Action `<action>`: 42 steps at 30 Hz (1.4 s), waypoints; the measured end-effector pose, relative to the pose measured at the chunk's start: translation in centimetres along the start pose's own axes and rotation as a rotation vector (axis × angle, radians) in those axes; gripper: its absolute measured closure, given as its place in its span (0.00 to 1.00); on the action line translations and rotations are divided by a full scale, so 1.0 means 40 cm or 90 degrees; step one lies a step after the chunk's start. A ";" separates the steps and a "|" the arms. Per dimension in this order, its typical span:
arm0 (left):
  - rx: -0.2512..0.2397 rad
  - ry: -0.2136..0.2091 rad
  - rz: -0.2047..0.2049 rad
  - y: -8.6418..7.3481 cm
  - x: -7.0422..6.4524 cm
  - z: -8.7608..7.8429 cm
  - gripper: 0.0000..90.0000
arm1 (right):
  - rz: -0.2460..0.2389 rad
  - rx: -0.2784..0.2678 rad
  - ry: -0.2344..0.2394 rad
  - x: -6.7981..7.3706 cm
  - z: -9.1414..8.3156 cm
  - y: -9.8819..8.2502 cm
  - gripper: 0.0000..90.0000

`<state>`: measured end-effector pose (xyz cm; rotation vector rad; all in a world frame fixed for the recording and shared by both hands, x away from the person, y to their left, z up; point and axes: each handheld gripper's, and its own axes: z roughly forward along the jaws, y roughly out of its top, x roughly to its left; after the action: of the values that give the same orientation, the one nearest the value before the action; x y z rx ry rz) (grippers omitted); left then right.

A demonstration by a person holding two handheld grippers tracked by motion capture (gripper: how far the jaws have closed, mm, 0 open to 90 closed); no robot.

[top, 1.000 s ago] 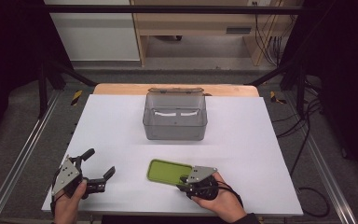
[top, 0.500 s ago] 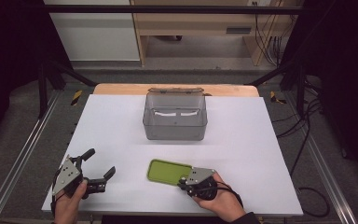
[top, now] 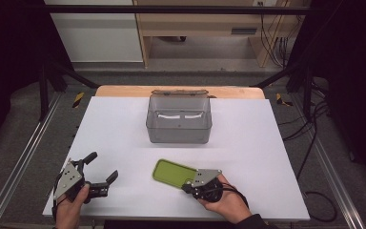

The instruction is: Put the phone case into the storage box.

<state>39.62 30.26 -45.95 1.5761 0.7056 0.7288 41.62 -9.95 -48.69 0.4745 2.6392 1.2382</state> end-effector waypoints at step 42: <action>0.014 -0.008 0.024 0.001 -0.013 0.006 0.01 | 0.093 -0.007 0.075 -0.044 -0.039 0.060 0.98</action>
<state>39.49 29.71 -45.96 1.6165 0.6784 0.7412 43.29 -10.27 -45.77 0.6201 2.7365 1.3609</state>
